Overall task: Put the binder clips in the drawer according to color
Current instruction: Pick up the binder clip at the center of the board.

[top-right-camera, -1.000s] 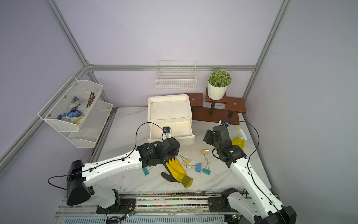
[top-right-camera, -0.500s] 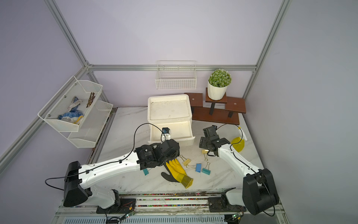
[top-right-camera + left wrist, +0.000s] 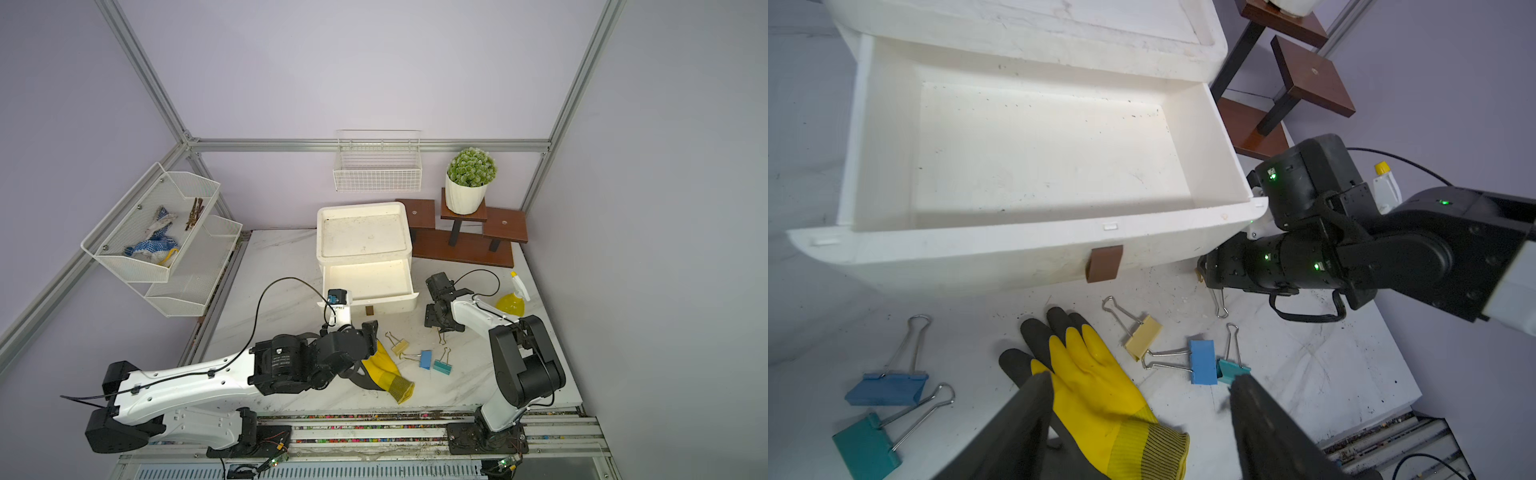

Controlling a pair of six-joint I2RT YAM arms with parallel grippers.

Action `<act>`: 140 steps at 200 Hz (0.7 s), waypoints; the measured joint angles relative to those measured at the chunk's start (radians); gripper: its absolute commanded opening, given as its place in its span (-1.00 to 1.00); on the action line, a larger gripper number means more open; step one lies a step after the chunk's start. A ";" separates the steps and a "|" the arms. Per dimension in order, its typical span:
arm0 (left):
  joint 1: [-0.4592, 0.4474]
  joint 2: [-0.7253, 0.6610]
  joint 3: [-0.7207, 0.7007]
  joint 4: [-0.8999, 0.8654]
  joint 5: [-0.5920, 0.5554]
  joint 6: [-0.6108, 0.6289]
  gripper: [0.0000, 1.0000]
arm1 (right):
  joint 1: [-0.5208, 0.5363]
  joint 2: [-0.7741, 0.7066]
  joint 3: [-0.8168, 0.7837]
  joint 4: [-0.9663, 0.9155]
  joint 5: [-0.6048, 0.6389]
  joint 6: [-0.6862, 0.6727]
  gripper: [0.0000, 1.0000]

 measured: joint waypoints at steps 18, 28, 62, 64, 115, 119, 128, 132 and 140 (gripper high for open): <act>0.009 -0.056 0.000 -0.039 -0.041 -0.001 0.45 | 0.000 0.011 0.002 0.011 -0.004 -0.008 0.54; 0.022 -0.090 -0.005 -0.057 -0.055 -0.001 0.45 | 0.000 0.026 0.003 0.010 -0.010 -0.014 0.55; 0.087 -0.191 -0.063 -0.122 -0.074 -0.002 0.43 | 0.001 0.049 0.003 0.010 -0.027 -0.023 0.63; 0.090 -0.195 -0.067 -0.126 -0.074 -0.002 0.43 | 0.002 0.049 0.003 0.010 -0.027 -0.023 0.63; 0.129 -0.241 -0.105 -0.185 -0.085 -0.003 0.42 | 0.002 0.055 0.003 0.014 -0.024 -0.023 0.18; 0.135 -0.245 -0.106 -0.188 -0.086 -0.002 0.42 | 0.002 0.056 0.003 0.017 -0.024 -0.026 0.12; 0.149 -0.254 -0.110 -0.197 -0.087 -0.002 0.42 | 0.002 0.059 0.003 0.024 -0.021 -0.024 -0.04; 0.157 -0.259 -0.112 -0.202 -0.087 -0.002 0.42 | 0.002 0.060 0.005 0.025 -0.020 -0.025 -0.11; 0.174 -0.269 -0.114 -0.212 -0.086 -0.002 0.42 | 0.003 0.061 0.006 0.032 -0.017 -0.018 -0.21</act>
